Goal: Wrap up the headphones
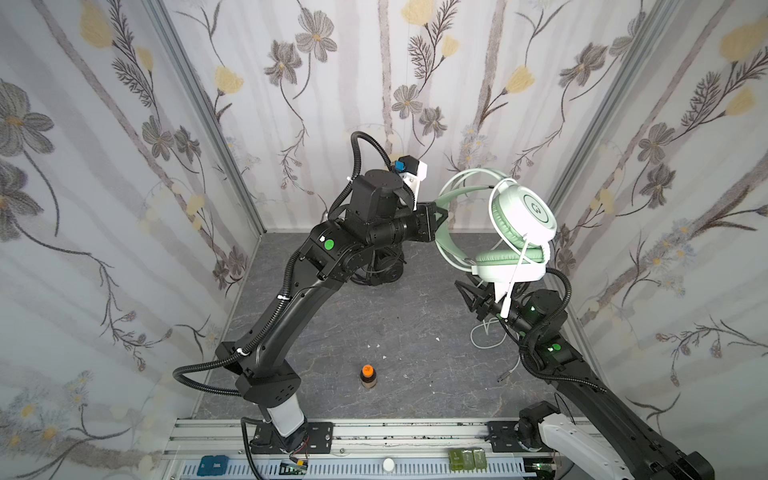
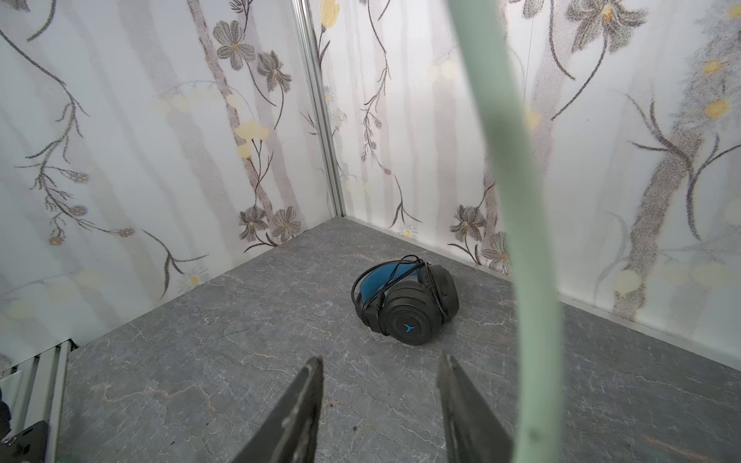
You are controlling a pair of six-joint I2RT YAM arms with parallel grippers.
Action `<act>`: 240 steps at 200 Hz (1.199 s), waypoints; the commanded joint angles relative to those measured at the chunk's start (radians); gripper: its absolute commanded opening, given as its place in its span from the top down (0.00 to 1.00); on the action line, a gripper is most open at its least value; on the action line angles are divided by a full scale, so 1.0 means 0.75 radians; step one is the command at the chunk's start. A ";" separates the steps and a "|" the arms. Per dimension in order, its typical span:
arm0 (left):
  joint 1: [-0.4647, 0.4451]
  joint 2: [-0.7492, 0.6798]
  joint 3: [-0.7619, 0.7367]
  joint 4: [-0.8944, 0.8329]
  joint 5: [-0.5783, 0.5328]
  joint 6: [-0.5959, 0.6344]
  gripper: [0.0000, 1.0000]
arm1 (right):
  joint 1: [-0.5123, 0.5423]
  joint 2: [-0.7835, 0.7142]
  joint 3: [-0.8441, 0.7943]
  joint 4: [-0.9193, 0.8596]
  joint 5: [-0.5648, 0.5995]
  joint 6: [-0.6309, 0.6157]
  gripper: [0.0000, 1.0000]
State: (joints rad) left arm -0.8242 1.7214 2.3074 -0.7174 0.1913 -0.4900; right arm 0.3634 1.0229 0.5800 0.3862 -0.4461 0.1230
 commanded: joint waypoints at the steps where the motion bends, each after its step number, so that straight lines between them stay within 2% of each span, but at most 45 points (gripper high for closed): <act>1: 0.004 0.009 0.022 0.156 -0.004 -0.094 1.00 | -0.004 0.010 -0.016 0.089 -0.013 0.030 0.59; 45: 0.010 0.004 0.022 0.181 -0.088 -0.132 1.00 | -0.004 0.010 -0.042 0.084 -0.011 0.030 0.76; 120: 0.024 -0.004 -0.032 0.290 -0.240 -0.234 1.00 | -0.004 0.000 -0.079 0.047 0.053 0.010 0.78; 157: 0.026 -0.002 -0.092 0.386 -0.344 -0.331 1.00 | -0.001 0.034 -0.042 0.006 0.049 -0.002 1.00; 163: 0.023 0.005 -0.091 0.392 -0.358 -0.338 1.00 | -0.001 0.037 -0.038 -0.001 0.050 -0.004 1.00; 181: 0.020 0.015 -0.084 0.386 -0.465 -0.338 1.00 | 0.011 0.038 -0.019 -0.043 0.064 -0.027 1.00; 206: 0.022 0.023 -0.070 0.343 -0.694 -0.328 1.00 | 0.046 0.030 0.025 -0.172 0.105 -0.099 1.00; 240: 0.022 0.126 0.085 0.170 -0.954 -0.305 1.00 | 0.151 0.006 0.097 -0.378 0.260 -0.191 1.00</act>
State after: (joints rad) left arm -0.8089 1.7786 2.3013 -0.5800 -0.3222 -0.6949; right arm 0.4313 1.0374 0.6163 0.2333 -0.3504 0.0521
